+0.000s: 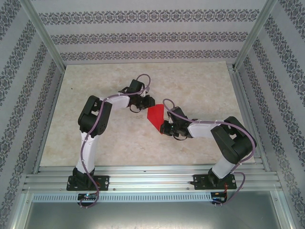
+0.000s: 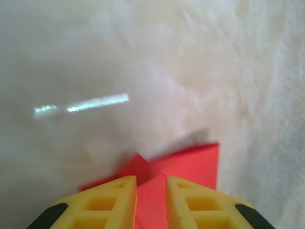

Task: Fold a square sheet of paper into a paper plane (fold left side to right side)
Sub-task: Fourth fold the wing at the center of the table.

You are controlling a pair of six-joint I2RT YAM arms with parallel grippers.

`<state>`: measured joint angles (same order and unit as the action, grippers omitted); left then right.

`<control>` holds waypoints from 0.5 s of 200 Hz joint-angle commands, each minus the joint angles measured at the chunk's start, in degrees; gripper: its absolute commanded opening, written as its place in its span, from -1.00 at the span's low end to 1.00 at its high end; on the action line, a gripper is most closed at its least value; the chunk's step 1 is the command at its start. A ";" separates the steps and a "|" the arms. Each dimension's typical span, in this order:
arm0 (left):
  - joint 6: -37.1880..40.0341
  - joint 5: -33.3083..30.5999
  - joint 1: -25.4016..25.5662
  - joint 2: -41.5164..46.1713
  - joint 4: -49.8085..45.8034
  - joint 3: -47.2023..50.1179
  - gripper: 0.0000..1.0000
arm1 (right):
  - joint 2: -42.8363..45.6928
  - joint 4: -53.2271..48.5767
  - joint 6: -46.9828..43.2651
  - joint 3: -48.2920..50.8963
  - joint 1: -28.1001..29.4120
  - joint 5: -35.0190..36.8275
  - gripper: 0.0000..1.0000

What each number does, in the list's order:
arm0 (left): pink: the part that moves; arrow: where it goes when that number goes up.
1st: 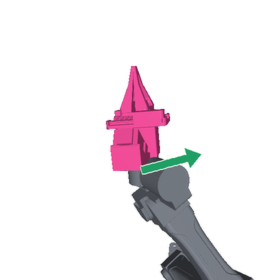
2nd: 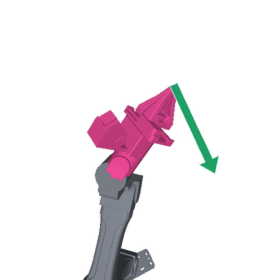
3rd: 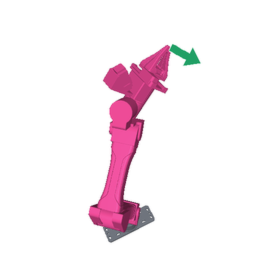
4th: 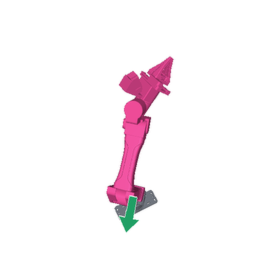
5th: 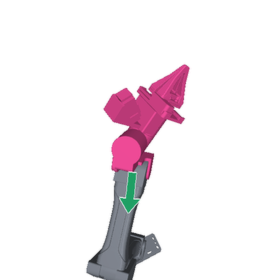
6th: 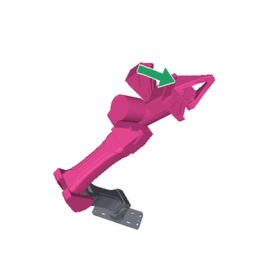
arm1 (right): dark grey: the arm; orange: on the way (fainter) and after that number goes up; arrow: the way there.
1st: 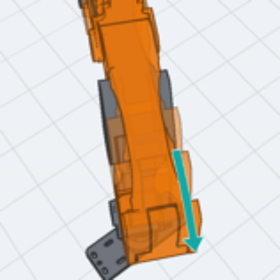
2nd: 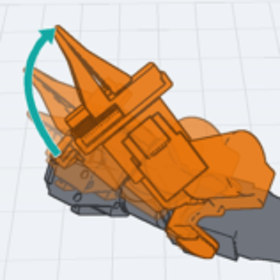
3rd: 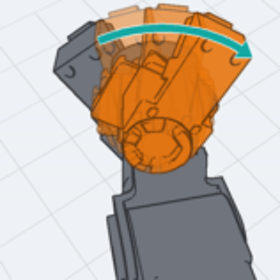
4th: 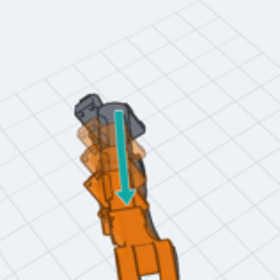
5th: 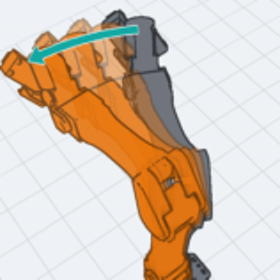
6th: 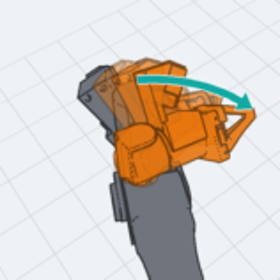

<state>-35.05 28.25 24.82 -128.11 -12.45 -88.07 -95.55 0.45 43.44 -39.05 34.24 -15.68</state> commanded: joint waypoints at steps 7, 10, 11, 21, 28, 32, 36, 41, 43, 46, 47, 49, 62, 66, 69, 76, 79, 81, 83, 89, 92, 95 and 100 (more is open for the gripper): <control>4.63 -5.27 -2.46 -1.64 -4.49 -3.67 -0.50 | -5.11 -16.89 -0.75 3.89 0.87 5.98 -0.96; 4.70 -5.04 -2.63 -1.44 -4.33 -3.58 -0.50 | -5.09 -17.01 -0.74 3.81 0.87 6.00 -0.96; 4.76 -5.00 -2.65 -1.35 -4.33 -3.55 -0.50 | -5.09 -16.99 -0.73 3.81 0.89 6.01 -0.96; 5.14 -4.66 -2.94 -0.01 -3.86 -2.78 -0.50 | -5.11 -16.85 -0.73 3.80 0.83 6.07 -0.96; 5.46 -4.66 -3.02 1.39 -3.44 -1.88 -0.49 | -5.19 -16.84 -0.73 3.76 0.88 6.10 -0.96; 5.63 -4.62 -3.05 2.25 -3.07 -1.31 -0.49 | -5.24 -16.78 -0.73 3.72 0.96 6.06 -0.96; 5.72 -4.54 -3.06 3.25 -2.55 -0.49 -0.48 | -5.34 -16.78 -0.73 3.64 0.88 6.06 -0.96; 5.78 -4.27 -2.99 4.56 -2.02 0.54 -0.48 | -5.43 -16.66 -0.77 3.56 0.86 5.93 -0.96; 5.78 -4.19 -3.06 5.05 -1.78 0.93 -0.48 | -5.44 -16.63 -0.74 3.55 0.90 5.88 -0.96; 5.82 -3.93 -3.03 5.83 -1.42 1.68 -0.48 | -5.52 -16.65 -0.77 3.50 0.92 5.88 -0.96; 5.85 -3.87 -3.07 6.11 -1.25 1.94 -0.48 | -5.56 -16.64 -0.79 3.47 0.92 5.86 -0.96; 5.86 -3.72 -3.06 6.67 -1.00 2.53 -0.48 | -5.58 -16.62 -0.81 3.46 0.87 5.84 -0.96; 5.44 -2.18 -2.92 10.25 1.69 6.60 -0.48 | -5.61 -16.70 -0.85 3.30 0.91 5.93 -0.96; 5.11 -1.48 -2.86 11.30 2.60 7.88 -0.48 | -5.61 -16.67 -0.94 3.28 0.91 5.93 -0.96; 4.89 -0.88 -2.79 12.08 3.33 8.93 -0.48 | -5.61 -16.73 -0.92 3.28 0.92 5.93 -0.96; 4.24 0.65 -2.54 13.62 5.22 11.20 -0.49 | -5.53 -16.76 -0.90 3.18 0.92 6.00 -0.96; 3.91 1.19 -2.29 14.28 5.81 12.04 -0.49 | -5.55 -16.71 -0.90 3.19 0.92 6.03 -0.96; 3.73 1.54 -2.18 14.69 6.26 12.66 -0.50 | -5.53 -16.79 -0.97 3.17 0.92 6.05 -0.96; 3.51 1.94 -1.95 15.01 6.55 13.15 -0.50 | -5.53 -16.83 -0.98 3.18 0.87 6.08 -0.96; 3.01 3.19 -1.29 15.95 7.65 14.69 -0.51 | -5.53 -16.85 -1.04 3.11 0.92 6.17 -0.96; 2.62 3.70 -0.97 16.35 8.22 15.52 -0.51 | -5.53 -16.99 -1.09 3.10 0.92 6.19 -0.96; 2.29 4.20 -0.52 16.74 8.68 16.21 -0.51 | -5.48 -17.08 -1.08 3.03 0.85 6.23 -0.96; 1.78 4.83 0.25 17.22 9.54 17.31 -0.51 | -5.51 -17.22 -1.16 2.97 0.92 6.34 -0.96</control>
<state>-31.73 27.51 22.17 -115.44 -10.37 -75.64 -95.92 -0.93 43.42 -39.92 34.41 -15.22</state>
